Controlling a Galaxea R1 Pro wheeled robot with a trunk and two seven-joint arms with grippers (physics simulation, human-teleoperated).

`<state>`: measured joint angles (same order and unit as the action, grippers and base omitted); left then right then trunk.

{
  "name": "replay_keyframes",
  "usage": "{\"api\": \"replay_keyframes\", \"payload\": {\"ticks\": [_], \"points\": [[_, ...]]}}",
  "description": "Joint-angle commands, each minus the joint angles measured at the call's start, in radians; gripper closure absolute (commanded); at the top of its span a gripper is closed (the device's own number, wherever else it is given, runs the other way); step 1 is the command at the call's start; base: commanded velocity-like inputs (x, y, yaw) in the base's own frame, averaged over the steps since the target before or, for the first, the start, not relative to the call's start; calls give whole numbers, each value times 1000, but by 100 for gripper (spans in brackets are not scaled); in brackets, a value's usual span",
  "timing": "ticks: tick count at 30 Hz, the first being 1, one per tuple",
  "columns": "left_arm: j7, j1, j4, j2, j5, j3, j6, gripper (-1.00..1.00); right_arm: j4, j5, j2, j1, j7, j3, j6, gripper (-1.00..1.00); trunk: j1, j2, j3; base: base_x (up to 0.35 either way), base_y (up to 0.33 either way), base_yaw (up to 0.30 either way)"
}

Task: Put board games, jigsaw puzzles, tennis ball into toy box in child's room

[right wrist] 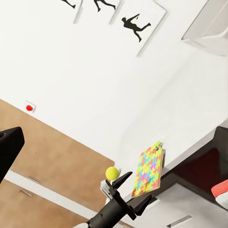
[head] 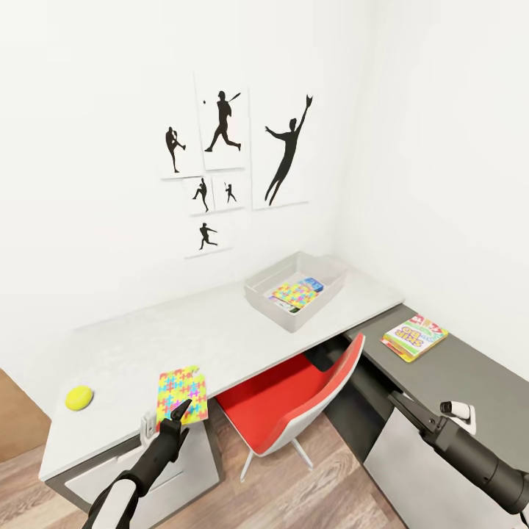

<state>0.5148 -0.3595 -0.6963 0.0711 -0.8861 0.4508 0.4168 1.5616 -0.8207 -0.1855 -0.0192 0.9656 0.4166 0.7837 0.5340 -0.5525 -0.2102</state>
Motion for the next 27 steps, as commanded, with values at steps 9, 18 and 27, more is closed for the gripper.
{"api": "replay_keyframes", "payload": {"ticks": [9, 18, 27], "points": [[-6, -1, 1, 0, -4, 13, 7, -100, 0, -3, -1, -1, 1, 2, 6, -100, 0, -2, -2, 4, 0, 0], [-8, -3, 21, 1, -5, 97, 6, -100, 0, -3, -1, -1, 1, 1, 6, -100, 0, -2, -2, 0, 0, 0], [-10, -12, 46, 1, -6, 110, -41, -100, 0, -3, -1, -1, 1, 1, 6, -100, 0, -2, -2, 0, 0, 0]]}}
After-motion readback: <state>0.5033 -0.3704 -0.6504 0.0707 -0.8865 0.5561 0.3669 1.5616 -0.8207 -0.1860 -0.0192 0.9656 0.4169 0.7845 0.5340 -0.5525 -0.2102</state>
